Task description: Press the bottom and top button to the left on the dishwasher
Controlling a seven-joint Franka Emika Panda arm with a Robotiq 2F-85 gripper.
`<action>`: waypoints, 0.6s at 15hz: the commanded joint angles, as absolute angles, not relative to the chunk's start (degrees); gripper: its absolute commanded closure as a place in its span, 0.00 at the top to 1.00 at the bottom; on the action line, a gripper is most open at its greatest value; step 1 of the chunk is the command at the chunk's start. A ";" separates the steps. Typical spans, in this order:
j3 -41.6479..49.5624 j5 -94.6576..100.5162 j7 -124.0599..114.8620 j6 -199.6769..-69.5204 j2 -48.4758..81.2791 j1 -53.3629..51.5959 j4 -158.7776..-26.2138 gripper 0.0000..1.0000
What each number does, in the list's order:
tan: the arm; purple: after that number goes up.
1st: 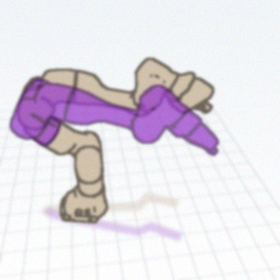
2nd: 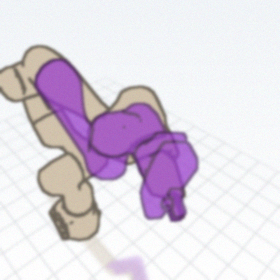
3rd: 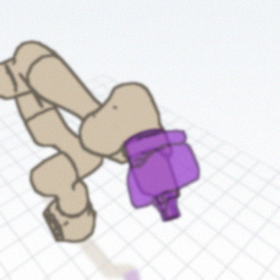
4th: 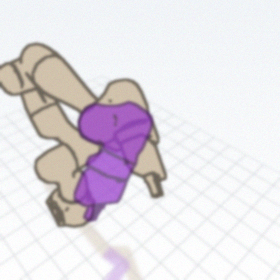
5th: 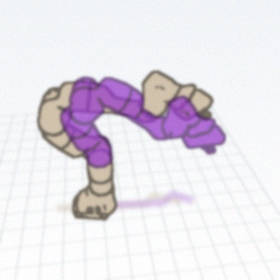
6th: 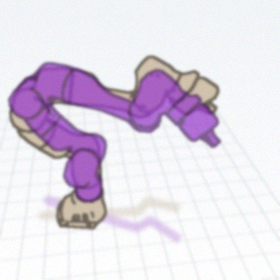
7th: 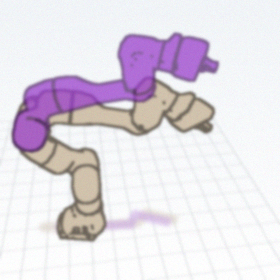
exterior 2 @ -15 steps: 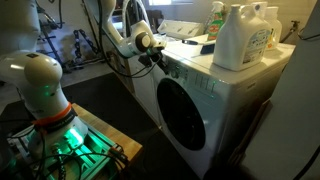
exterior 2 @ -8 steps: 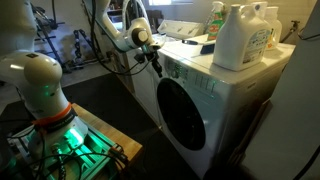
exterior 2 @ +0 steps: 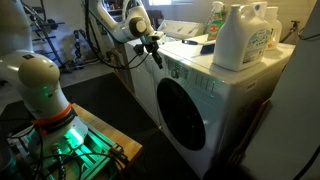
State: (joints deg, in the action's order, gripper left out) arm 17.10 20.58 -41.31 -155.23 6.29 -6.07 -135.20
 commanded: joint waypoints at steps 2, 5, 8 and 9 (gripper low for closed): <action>12.67 17.57 -39.35 -157.02 4.54 -1.49 -136.13 0.00; 11.35 15.73 -39.11 -157.24 5.29 -0.17 -135.23 0.00; 11.31 17.12 -40.54 -158.64 5.71 0.47 -134.66 0.00; 11.48 17.84 -41.14 -158.67 5.89 0.57 -134.40 0.00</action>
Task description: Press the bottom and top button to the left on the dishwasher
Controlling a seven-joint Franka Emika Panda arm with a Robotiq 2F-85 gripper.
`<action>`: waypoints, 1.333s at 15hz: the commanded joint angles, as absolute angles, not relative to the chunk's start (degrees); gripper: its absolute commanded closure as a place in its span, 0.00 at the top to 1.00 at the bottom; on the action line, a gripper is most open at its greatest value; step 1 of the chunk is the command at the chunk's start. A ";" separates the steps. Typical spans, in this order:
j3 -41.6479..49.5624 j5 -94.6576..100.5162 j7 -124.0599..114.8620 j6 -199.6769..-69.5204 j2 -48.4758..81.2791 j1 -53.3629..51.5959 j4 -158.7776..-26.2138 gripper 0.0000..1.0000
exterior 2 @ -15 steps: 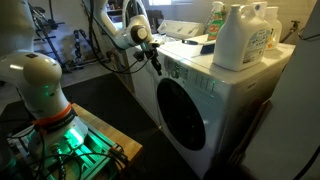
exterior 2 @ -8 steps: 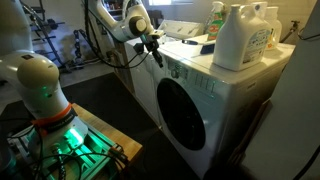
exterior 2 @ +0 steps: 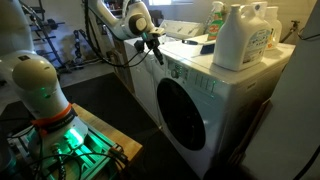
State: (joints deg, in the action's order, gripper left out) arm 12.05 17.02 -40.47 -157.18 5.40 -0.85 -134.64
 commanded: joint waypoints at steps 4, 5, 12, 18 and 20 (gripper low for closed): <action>11.64 17.90 -41.24 -158.61 6.70 1.05 -133.36 0.00; 11.45 17.21 -40.50 -158.41 6.91 1.15 -133.16 0.00; 11.86 16.62 -40.12 -158.47 9.19 1.06 -131.51 0.00; 11.78 14.83 -38.65 -159.38 10.77 1.34 -130.05 0.00; 11.85 14.12 -38.37 -159.50 11.31 1.31 -129.59 0.00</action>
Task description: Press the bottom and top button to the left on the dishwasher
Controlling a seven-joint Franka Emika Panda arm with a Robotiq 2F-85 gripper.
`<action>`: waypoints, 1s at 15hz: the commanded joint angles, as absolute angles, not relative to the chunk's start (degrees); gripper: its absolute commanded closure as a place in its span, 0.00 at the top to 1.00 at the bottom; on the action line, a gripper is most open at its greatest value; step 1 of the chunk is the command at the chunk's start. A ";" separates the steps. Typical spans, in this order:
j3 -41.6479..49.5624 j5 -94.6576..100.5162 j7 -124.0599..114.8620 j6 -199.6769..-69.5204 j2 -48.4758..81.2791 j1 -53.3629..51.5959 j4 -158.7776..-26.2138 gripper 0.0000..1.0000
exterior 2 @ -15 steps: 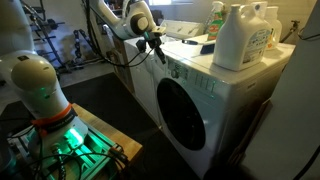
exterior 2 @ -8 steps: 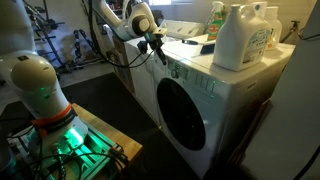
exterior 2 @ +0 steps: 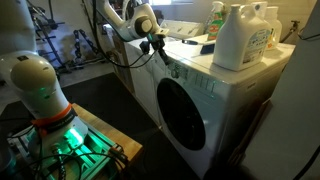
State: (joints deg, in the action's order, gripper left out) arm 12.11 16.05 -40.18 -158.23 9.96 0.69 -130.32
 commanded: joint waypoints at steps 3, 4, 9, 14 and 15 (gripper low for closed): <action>11.85 13.31 -38.06 -159.53 11.60 1.34 -129.40 0.00; 12.24 14.02 -38.66 -160.05 11.73 1.16 -129.32 0.00; 12.72 15.07 -39.23 -161.73 12.09 1.05 -129.31 0.00; 13.68 17.32 -39.38 -165.91 12.87 0.91 -129.57 0.00; 14.37 18.90 -40.31 -167.52 13.19 0.65 -129.55 0.00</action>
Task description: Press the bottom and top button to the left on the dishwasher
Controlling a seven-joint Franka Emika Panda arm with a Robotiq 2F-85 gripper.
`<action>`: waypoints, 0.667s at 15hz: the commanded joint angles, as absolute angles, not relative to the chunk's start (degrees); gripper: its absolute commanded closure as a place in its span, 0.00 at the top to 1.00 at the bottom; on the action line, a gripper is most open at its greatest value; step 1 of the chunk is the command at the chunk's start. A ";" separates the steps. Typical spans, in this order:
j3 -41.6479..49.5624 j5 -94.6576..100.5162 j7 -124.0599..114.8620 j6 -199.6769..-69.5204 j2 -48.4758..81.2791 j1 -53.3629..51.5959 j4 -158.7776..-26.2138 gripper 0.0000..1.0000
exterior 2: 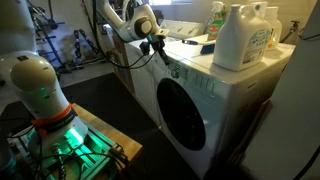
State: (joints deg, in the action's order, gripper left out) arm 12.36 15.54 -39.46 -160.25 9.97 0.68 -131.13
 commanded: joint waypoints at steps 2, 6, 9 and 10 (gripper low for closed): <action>15.43 22.77 -42.63 -170.72 13.54 0.38 -129.92 0.00; 20.12 35.27 -51.99 -176.32 15.03 -1.80 -129.47 0.00; 24.08 43.89 -60.13 -179.86 16.09 -3.92 -128.33 0.00; 25.29 46.31 -62.68 -180.77 16.40 -4.65 -127.95 0.00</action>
State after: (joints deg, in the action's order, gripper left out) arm 19.95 39.40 -56.22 -173.86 9.94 -3.47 -136.05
